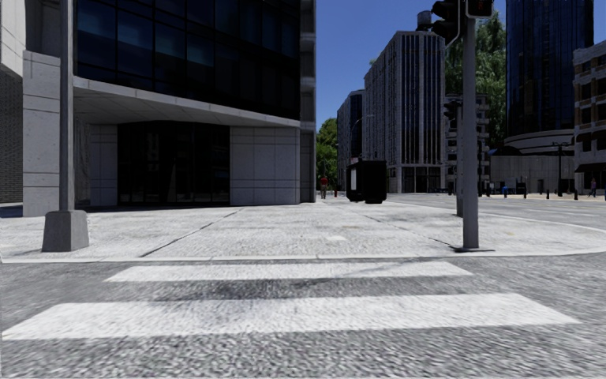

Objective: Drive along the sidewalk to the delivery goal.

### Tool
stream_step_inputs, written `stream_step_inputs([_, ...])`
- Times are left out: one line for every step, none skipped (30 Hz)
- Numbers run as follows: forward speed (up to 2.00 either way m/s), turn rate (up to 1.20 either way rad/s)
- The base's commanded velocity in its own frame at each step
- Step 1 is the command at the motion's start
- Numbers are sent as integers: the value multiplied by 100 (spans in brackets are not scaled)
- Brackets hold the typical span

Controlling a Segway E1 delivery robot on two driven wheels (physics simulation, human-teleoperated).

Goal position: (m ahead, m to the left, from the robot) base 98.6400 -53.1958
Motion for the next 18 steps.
stream_step_inputs([200,0])
stream_step_inputs([200,0])
stream_step_inputs([200,0])
stream_step_inputs([200,0])
stream_step_inputs([200,0])
stream_step_inputs([200,0])
stream_step_inputs([200,0])
stream_step_inputs([200,0])
stream_step_inputs([200,0])
stream_step_inputs([200,0])
stream_step_inputs([200,0])
stream_step_inputs([200,0])
stream_step_inputs([200,0])
stream_step_inputs([200,0])
stream_step_inputs([200,0])
stream_step_inputs([200,0])
stream_step_inputs([200,0])
stream_step_inputs([200,0])
